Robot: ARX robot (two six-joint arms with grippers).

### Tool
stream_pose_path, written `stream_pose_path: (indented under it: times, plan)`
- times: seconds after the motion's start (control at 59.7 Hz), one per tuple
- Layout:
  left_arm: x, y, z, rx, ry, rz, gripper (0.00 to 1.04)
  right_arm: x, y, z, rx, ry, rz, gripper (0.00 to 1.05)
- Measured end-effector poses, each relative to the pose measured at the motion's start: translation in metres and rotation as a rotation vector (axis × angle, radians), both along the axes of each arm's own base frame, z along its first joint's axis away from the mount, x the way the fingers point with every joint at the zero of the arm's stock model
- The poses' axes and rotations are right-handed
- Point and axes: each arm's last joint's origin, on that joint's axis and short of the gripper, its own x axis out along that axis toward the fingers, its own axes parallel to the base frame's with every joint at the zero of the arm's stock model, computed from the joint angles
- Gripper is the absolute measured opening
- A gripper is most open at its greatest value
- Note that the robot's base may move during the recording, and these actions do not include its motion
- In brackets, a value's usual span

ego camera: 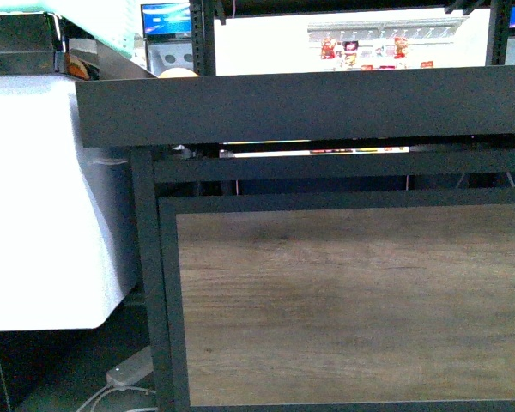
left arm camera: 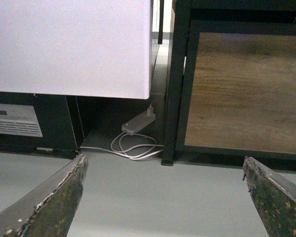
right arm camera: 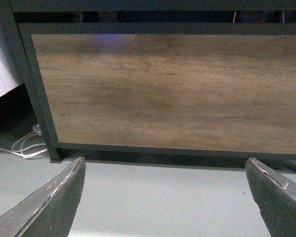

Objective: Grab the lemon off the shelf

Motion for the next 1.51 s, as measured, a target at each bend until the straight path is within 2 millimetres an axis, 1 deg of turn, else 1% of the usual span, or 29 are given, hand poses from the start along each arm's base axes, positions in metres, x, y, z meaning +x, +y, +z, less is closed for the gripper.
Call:
stream_pose_path:
  times: [1.508]
  plan:
    - [0.0000,0.0000,0.0000,0.000,0.000,0.000,0.97,0.0000,0.0000,0.0000,0.000,0.000,0.000,0.97]
